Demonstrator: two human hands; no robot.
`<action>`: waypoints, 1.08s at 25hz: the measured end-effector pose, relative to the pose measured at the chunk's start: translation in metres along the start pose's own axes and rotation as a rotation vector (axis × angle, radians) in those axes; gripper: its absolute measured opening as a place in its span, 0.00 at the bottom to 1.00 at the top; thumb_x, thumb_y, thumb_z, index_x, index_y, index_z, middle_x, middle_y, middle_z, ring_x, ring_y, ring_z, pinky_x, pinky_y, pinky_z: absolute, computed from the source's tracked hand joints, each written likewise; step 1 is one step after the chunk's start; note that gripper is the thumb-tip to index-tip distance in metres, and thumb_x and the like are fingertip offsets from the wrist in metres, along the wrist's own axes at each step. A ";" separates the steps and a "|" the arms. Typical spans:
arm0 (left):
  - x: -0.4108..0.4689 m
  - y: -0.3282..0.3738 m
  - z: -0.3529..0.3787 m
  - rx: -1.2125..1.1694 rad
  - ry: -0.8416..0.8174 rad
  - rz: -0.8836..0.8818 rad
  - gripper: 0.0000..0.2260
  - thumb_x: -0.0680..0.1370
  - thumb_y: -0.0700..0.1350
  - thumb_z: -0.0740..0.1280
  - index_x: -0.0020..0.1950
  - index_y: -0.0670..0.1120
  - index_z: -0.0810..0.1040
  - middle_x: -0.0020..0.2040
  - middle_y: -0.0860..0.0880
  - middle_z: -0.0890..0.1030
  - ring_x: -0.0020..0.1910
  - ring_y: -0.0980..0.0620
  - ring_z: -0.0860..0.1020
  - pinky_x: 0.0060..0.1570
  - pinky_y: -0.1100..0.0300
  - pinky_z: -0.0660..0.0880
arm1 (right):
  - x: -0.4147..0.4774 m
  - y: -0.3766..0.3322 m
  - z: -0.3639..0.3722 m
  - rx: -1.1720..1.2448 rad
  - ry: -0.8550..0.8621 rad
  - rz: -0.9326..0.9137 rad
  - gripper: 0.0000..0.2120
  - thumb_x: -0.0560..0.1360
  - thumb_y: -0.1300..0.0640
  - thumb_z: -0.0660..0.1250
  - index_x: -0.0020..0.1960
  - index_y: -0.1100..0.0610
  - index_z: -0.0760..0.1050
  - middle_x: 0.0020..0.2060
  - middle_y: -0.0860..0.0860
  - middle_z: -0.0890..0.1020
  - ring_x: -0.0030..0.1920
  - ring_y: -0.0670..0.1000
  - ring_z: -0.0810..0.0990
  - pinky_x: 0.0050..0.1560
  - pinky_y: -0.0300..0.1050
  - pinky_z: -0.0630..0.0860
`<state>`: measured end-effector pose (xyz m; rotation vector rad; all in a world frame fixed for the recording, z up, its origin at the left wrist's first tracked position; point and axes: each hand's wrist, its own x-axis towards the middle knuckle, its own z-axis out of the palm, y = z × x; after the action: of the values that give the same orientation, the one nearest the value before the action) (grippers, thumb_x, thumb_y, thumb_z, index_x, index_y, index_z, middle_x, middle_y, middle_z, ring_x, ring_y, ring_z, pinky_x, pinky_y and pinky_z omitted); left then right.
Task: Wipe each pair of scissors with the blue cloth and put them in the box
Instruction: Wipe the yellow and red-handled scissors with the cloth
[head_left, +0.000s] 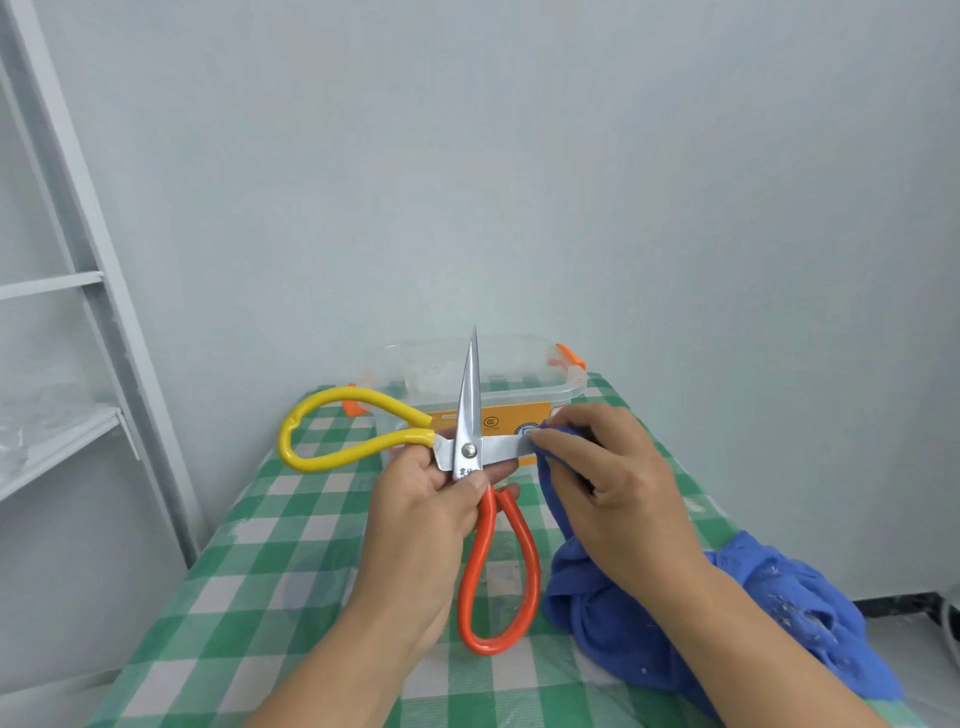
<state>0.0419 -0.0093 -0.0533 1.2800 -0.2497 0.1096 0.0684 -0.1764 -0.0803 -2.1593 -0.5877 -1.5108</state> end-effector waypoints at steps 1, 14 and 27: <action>0.000 0.002 -0.001 -0.004 -0.003 -0.002 0.12 0.80 0.26 0.59 0.56 0.38 0.77 0.51 0.44 0.87 0.53 0.45 0.85 0.50 0.53 0.82 | -0.001 0.004 0.000 0.004 -0.001 0.040 0.10 0.78 0.61 0.64 0.50 0.59 0.85 0.47 0.52 0.81 0.48 0.50 0.77 0.48 0.38 0.73; 0.003 -0.008 -0.005 0.120 -0.042 -0.023 0.12 0.78 0.26 0.62 0.53 0.39 0.80 0.47 0.38 0.85 0.44 0.43 0.77 0.45 0.50 0.73 | 0.002 -0.023 0.001 0.279 -0.111 -0.052 0.11 0.79 0.65 0.64 0.57 0.60 0.83 0.56 0.53 0.81 0.54 0.51 0.80 0.52 0.43 0.77; -0.006 -0.005 -0.003 0.288 -0.289 -0.085 0.16 0.78 0.27 0.62 0.58 0.42 0.80 0.48 0.42 0.86 0.43 0.52 0.82 0.48 0.52 0.73 | 0.011 0.019 -0.009 0.133 0.008 0.496 0.10 0.78 0.66 0.68 0.52 0.56 0.86 0.47 0.46 0.78 0.45 0.39 0.77 0.50 0.21 0.66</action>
<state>0.0376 -0.0076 -0.0607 1.5913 -0.4378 -0.1179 0.0754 -0.1957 -0.0691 -2.0015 -0.1241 -1.1732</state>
